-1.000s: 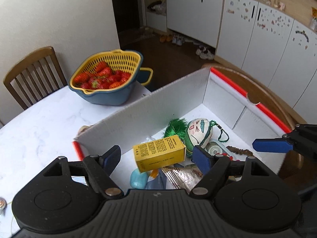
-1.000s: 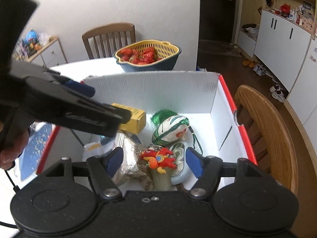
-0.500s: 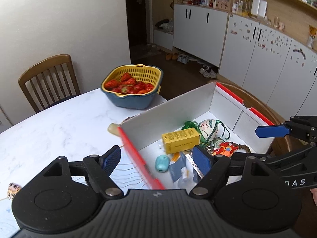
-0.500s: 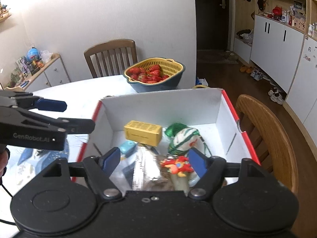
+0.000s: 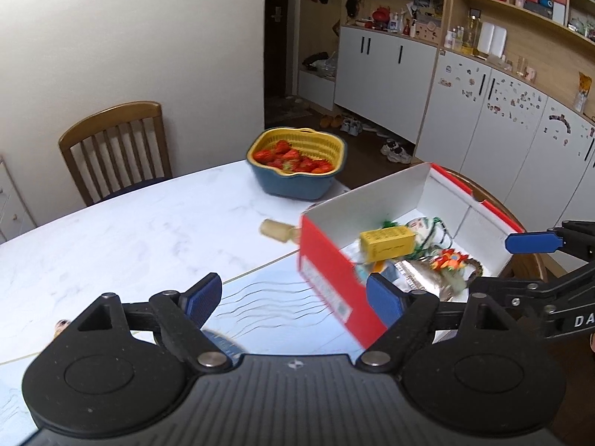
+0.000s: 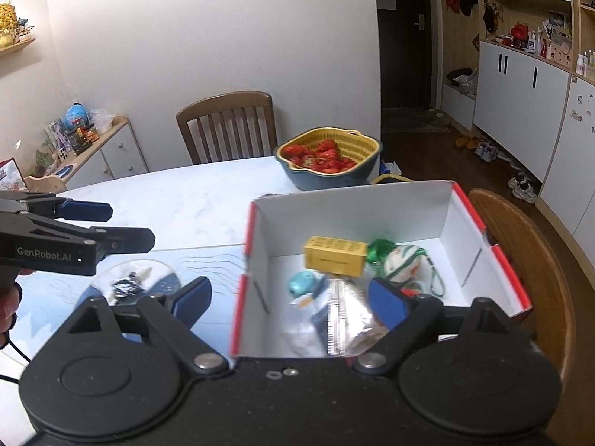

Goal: Organize objects
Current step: 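Withdraw both tools from the shoebox toward the plush and black bead bag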

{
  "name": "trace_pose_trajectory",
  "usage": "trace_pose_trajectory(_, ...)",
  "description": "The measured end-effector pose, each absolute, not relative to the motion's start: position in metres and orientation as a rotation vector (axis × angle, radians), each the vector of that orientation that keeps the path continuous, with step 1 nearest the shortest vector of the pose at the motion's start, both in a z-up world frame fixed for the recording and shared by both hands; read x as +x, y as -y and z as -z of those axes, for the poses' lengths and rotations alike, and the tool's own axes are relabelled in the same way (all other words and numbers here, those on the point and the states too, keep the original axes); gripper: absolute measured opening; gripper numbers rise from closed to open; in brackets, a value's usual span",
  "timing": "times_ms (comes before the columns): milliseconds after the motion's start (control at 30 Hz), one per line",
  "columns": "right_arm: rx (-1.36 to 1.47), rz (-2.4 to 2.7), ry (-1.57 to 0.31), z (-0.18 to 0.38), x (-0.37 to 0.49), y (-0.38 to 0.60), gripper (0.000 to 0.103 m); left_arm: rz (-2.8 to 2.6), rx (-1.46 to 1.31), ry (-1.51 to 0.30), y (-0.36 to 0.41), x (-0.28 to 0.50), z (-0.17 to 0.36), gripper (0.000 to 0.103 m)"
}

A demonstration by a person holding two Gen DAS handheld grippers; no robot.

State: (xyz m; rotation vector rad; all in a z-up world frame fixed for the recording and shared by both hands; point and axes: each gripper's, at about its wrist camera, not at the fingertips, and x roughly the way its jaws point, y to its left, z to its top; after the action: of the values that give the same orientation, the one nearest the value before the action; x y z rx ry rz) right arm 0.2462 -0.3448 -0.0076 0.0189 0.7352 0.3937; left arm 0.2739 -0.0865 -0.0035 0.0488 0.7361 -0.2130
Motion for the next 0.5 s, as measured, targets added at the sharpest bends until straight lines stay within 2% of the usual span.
trace_pose_trajectory(67, 0.029, -0.396, -0.734, 0.007, 0.242, 0.334, 0.095, 0.208, 0.039, -0.740, 0.072, 0.270, 0.004, 0.085)
trace_pose_trajectory(500, 0.024, -0.427, -0.725, 0.011, 0.225, 0.253, 0.095, 0.156, -0.021, -0.714, -0.021, 0.242, 0.006, 0.085)
